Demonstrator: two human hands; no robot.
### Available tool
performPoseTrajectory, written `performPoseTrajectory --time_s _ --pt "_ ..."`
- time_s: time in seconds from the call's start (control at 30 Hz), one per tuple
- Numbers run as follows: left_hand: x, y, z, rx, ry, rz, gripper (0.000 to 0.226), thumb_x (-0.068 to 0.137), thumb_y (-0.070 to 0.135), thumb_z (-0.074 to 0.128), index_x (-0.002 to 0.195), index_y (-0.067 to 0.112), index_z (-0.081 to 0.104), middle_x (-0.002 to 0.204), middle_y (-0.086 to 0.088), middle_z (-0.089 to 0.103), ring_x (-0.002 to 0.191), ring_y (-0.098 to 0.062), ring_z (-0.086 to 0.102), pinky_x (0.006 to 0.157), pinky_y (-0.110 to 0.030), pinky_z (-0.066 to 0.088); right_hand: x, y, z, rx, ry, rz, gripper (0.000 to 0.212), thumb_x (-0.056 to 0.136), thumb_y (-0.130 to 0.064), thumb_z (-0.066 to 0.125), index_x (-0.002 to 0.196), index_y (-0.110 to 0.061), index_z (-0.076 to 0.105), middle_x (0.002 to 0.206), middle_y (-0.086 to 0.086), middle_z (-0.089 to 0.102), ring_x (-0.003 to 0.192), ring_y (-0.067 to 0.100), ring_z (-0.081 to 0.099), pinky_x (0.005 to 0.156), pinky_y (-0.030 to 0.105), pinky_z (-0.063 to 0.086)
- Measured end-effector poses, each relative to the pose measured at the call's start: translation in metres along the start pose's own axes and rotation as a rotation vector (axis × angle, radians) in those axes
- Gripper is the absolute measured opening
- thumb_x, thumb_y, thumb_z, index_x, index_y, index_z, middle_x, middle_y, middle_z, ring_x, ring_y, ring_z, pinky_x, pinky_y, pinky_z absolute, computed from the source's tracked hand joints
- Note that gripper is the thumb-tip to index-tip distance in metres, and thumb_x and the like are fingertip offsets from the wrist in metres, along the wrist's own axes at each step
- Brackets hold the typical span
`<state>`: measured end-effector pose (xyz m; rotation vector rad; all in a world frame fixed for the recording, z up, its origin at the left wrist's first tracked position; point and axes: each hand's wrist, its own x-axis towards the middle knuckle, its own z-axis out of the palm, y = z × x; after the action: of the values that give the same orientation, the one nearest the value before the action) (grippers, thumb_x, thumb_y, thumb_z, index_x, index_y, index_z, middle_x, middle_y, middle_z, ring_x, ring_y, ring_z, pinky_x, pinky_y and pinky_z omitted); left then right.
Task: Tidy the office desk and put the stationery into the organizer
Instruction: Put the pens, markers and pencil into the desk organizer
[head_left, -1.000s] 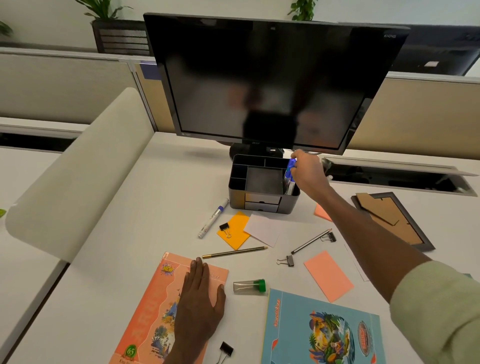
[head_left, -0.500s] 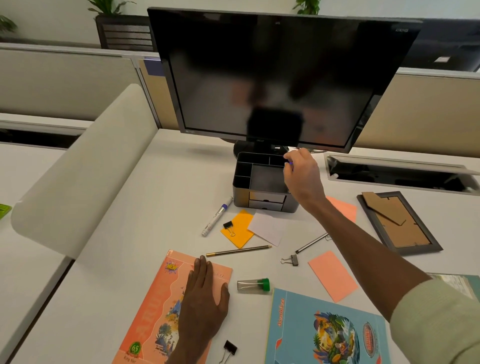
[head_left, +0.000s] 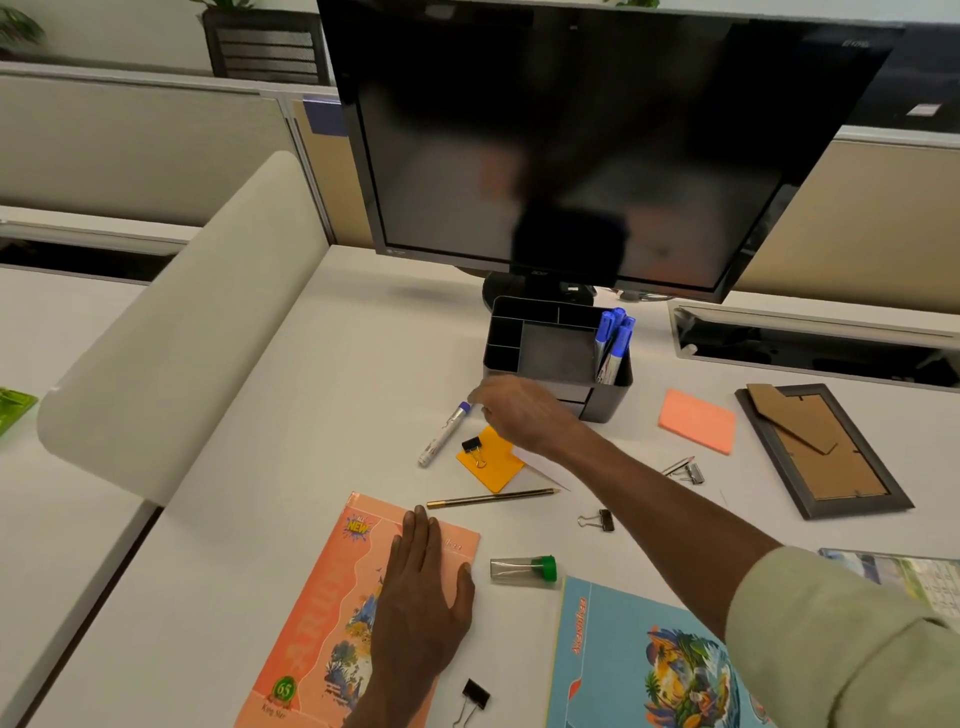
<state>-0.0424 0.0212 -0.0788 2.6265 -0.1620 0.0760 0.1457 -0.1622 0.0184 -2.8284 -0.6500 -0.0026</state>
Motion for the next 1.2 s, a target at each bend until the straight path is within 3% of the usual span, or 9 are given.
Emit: performPoseTrajectory --time_s 0.1,0.33,0.57,0.9,1.0,1.2 --pt "0.001 0.000 0.000 -0.001 -0.003 -0.003 0.074 0.090 0.043 0.048 0.150 0.005 0.027 0.160 -0.005 0.018 0.149 -0.018 0.015 0.119 -0.034 0.015 0.008 -0.006 0.014 -0.057 -0.074 -0.028 0.039 0.088 0.009 0.047 0.120 -0.008 0.060 0.114 0.010 0.064 0.102 0.028 0.062 0.082 0.043 0.053" --pt "0.002 0.001 0.000 -0.009 -0.012 -0.011 0.074 0.090 0.043 0.048 0.151 0.006 0.025 0.160 -0.004 0.017 0.149 -0.016 0.012 0.120 -0.034 0.012 0.021 -0.014 0.028 -0.230 -0.158 -0.075 0.027 0.090 0.003 0.049 0.113 -0.009 0.059 0.106 0.008 0.061 0.094 0.028 0.062 0.076 0.038 0.052" --pt "0.001 0.001 0.000 -0.003 -0.020 -0.019 0.074 0.091 0.044 0.047 0.151 0.008 0.025 0.160 -0.004 0.016 0.149 -0.016 0.012 0.120 -0.034 0.013 0.022 -0.019 0.030 -0.283 -0.172 -0.109 0.013 0.088 -0.002 0.056 0.098 -0.010 0.061 0.094 0.008 0.060 0.083 0.028 0.060 0.060 0.033 0.034" --pt "0.001 -0.001 0.001 0.015 -0.024 -0.012 0.074 0.090 0.044 0.049 0.150 0.006 0.028 0.159 -0.005 0.020 0.148 -0.019 0.018 0.119 -0.035 0.015 0.023 -0.036 0.006 -0.193 0.060 -0.178 0.025 0.095 -0.005 0.046 0.112 -0.015 0.062 0.094 0.003 0.062 0.088 0.021 0.050 0.054 0.035 0.039" --pt "0.001 0.000 0.000 0.031 -0.022 0.004 0.074 0.091 0.047 0.043 0.150 0.006 0.026 0.159 -0.005 0.019 0.148 -0.019 0.018 0.121 -0.034 0.014 0.021 -0.040 -0.008 -0.171 0.146 -0.168 0.025 0.096 -0.008 0.048 0.114 -0.018 0.063 0.092 0.000 0.062 0.085 0.019 0.046 0.059 0.037 0.044" --pt "0.001 0.001 -0.003 0.000 -0.014 0.014 0.076 0.090 0.050 0.037 0.150 0.005 0.024 0.159 -0.005 0.019 0.149 -0.019 0.017 0.122 -0.029 0.010 -0.001 -0.027 -0.034 -0.085 0.313 -0.069 0.022 0.093 -0.018 0.059 0.114 -0.021 0.065 0.095 -0.003 0.062 0.087 0.016 0.045 0.068 0.033 0.039"
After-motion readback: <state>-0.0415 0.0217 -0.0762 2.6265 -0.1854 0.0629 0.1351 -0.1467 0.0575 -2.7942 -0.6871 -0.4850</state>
